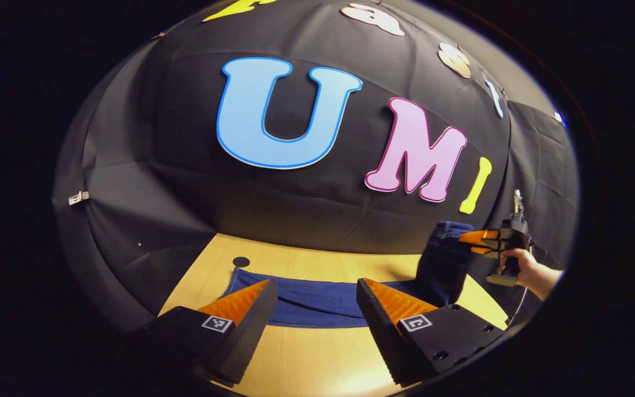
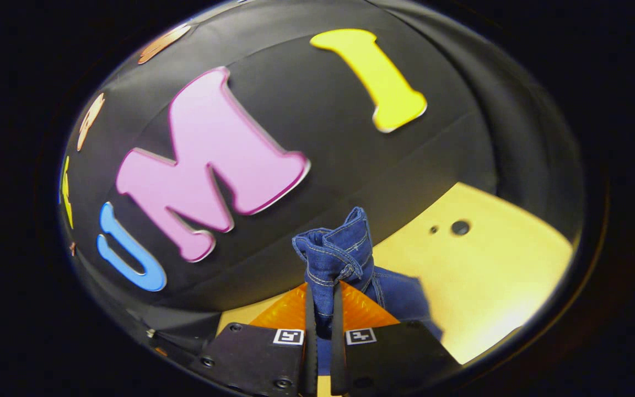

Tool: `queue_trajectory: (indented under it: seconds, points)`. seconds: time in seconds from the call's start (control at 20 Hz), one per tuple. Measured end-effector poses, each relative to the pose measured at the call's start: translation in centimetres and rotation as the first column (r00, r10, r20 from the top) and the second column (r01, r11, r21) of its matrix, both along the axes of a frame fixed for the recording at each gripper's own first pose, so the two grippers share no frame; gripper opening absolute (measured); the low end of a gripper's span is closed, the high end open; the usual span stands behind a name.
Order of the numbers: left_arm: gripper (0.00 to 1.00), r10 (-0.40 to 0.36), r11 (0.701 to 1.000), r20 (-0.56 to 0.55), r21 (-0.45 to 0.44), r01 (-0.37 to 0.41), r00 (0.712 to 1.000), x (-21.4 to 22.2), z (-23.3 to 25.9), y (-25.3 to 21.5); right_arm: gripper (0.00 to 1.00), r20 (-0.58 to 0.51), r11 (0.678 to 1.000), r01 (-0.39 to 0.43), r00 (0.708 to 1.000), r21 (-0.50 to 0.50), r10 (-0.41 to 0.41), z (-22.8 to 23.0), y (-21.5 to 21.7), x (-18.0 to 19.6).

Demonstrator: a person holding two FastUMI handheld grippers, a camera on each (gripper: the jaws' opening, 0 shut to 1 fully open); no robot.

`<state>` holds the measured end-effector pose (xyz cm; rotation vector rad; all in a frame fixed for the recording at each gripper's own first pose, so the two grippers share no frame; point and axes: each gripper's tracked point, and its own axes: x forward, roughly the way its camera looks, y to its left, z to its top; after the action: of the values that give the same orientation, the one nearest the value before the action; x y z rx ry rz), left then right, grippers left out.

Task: Grasp the waist and the cuffs of the jeans and fold them to make the two legs overlap; first hold the waist and fold one-third of the jeans toward the cuffs, then hold the cuffs and fold the remaining one-third in the same direction to finish folding.

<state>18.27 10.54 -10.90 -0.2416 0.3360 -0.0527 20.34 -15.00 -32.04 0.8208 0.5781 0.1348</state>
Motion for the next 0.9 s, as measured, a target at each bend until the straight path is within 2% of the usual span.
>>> queue_trajectory:
  seconds: [0.1, 0.2, 0.3, 0.4, 0.45, 0.5, 0.55, 0.6, 0.65, 0.7, 0.75, 0.8, 0.85, 0.9]
  points:
    - [0.95, 0.012, 1.0, -0.038, 0.008, -0.012, 0.999, -0.8, -1.7, 1.5, 0.12, -0.083, 0.995, -0.092, 0.992, 0.026, 0.094, -7.1, 1.1, -3.2]
    - [0.95, 0.014, 1.0, -0.076, 0.013, -0.013, 0.997, -1.2, -3.1, 2.4, 0.13, -0.193, 0.983, -0.179, 0.964, 0.031, 0.182, -13.5, 0.9, -6.8]
    - [0.95, 0.021, 1.0, -0.119, -0.003, -0.021, 0.993, -1.1, -4.8, 3.3, 0.13, -0.264, 0.97, -0.236, 0.934, 0.05, 0.241, -18.1, -2.0, -9.3]
    - [0.95, 0.034, 0.998, -0.154, -0.047, -0.042, 0.988, -0.6, -6.0, 4.2, 0.13, -0.271, 0.963, -0.261, 0.924, 0.066, 0.269, -20.5, -6.9, -8.8]
    - [0.95, 0.031, 0.996, -0.172, -0.076, -0.045, 0.985, -0.1, -6.9, 4.2, 0.07, -0.265, 0.957, -0.268, 0.92, 0.112, 0.289, -20.8, -8.9, -7.7]
    - [0.95, 0.025, 0.994, -0.19, -0.1, -0.045, 0.981, 0.4, -7.8, 4.5, 0.2, -0.271, 0.947, -0.281, 0.91, 0.156, 0.315, -20.5, -12.1, -7.3]
    - [0.95, 0.023, 0.993, -0.217, -0.111, -0.048, 0.976, 1.2, -9.0, 4.8, 0.34, -0.261, 0.939, -0.3, 0.905, 0.17, 0.336, -21.0, -11.9, -6.7]
    - [0.95, 0.026, 0.993, -0.253, -0.107, -0.055, 0.967, 1.9, -10.3, 5.4, 0.5, -0.225, 0.933, -0.324, 0.908, 0.158, 0.354, -20.2, -14.7, -6.1]
    - [0.95, 0.035, 0.994, -0.287, -0.092, -0.064, 0.957, 2.7, -11.6, 6.0, 0.66, -0.176, 0.925, -0.354, 0.91, 0.137, 0.374, -16.6, -14.0, -6.7]
    - [0.95, 0.045, 0.995, -0.311, -0.073, -0.072, 0.949, 3.6, -12.7, 6.8, 0.82, -0.125, 0.914, -0.386, 0.908, 0.128, 0.401, -14.2, -15.9, -7.0]
    - [0.95, 0.049, 0.995, -0.337, -0.064, -0.075, 0.94, 4.5, -13.6, 7.4, 0.7, -0.078, 0.902, -0.414, 0.902, 0.12, 0.425, -11.2, -16.0, -8.1]
    - [0.95, 0.05, 0.995, -0.372, -0.062, -0.078, 0.927, 5.2, -14.6, 8.0, 0.84, -0.04, 0.892, -0.441, 0.894, 0.105, 0.447, -9.1, -19.0, -8.8]
    - [0.96, 0.056, 0.994, -0.404, -0.06, -0.087, 0.913, 6.1, -15.8, 8.7, 0.84, -0.011, 0.885, -0.46, 0.887, 0.08, 0.462, -7.4, -21.2, -9.7]
    - [0.96, 0.061, 0.993, -0.425, -0.062, -0.096, 0.903, 7.2, -16.7, 9.3, 0.72, 0.007, 0.879, -0.473, 0.881, 0.054, 0.473, -5.9, -23.3, -10.5]
